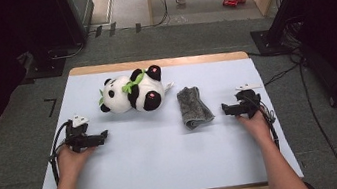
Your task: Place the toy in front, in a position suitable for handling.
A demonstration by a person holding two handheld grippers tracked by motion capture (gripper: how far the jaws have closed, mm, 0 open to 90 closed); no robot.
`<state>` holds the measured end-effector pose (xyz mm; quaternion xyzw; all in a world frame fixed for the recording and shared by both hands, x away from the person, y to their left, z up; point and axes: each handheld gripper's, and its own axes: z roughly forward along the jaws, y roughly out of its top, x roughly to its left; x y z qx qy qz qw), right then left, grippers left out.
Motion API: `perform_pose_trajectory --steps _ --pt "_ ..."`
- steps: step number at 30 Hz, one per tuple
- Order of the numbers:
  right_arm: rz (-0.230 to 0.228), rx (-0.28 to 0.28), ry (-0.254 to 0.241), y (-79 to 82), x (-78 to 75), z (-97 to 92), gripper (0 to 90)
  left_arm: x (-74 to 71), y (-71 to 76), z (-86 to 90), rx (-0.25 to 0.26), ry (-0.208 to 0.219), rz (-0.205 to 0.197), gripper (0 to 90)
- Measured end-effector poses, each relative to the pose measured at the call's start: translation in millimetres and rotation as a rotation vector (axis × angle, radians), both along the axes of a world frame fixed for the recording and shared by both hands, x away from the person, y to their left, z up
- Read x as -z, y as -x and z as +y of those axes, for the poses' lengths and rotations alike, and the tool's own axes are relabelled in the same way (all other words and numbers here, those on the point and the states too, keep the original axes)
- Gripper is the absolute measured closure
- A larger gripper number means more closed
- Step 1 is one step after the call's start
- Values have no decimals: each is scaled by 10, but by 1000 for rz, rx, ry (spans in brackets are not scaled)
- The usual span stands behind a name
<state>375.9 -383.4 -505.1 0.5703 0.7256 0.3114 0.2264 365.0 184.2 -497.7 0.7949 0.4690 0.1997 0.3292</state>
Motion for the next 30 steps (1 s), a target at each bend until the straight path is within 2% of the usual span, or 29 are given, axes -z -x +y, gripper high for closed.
perform_pose_trajectory --steps 9,12,17,20,23,25,28,30 --pt "-1 -1 2 1 0 0 13 -23 0 -30 -44 -1 11 79" --pt "-1 0 2 1 0 1 13 -36 -8 -14 -53 12 4 163" --pt "-1 0 1 0 0 1 13 -60 -29 -1 -37 25 22 169" --pt "0 0 1 0 0 1 13 -91 -53 -13 -13 72 42 213" --pt "0 0 1 1 0 0 13 -153 -52 -61 10 46 33 230" --pt "-1 -1 2 2 0 0 13 -222 -68 -86 31 56 38 230" --pt "-1 6 4 7 -1 5 14 -306 -65 -124 42 76 10 230" --pt "-1 10 4 8 -2 8 14 -349 -62 -154 55 70 -1 231"
